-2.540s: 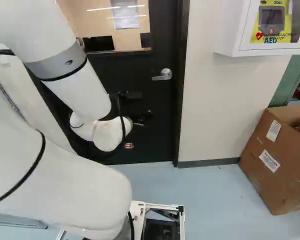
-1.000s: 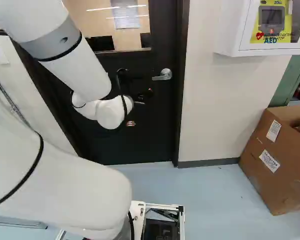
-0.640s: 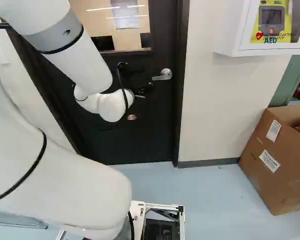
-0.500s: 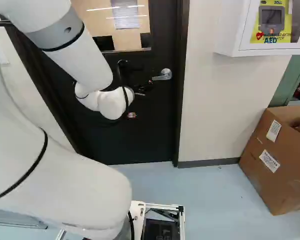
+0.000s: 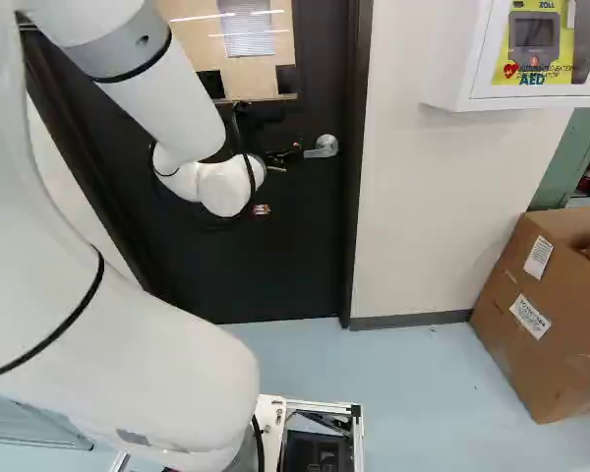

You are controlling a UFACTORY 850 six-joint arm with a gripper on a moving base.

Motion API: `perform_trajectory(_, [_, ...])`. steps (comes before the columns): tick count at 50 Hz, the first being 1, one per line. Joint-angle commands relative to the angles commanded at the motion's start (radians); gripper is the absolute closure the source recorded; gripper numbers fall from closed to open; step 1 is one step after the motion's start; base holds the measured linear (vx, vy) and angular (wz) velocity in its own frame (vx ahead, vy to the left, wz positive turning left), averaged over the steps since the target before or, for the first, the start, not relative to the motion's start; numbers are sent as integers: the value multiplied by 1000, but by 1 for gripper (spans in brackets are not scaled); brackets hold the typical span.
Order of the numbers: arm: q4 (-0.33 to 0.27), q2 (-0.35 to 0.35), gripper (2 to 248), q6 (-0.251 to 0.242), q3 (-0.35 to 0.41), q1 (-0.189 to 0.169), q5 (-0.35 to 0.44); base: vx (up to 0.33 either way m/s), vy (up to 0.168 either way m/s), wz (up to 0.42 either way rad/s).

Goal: Open the door and move inside

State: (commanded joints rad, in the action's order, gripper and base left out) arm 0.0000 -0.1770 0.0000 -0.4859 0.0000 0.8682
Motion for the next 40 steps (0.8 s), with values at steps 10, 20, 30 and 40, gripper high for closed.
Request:
perform_trajectory(10, [0,20,3,0,-41,0,-24,0,0,0])
perform_trajectory(20, [0,40,3,0,-81,0,-63,0,0,0])
perform_trajectory(30, [0,60,3,0,-122,0,-115,0,0,0])
perform_trajectory(40, [0,81,3,0,-164,0,-173,0,0,0])
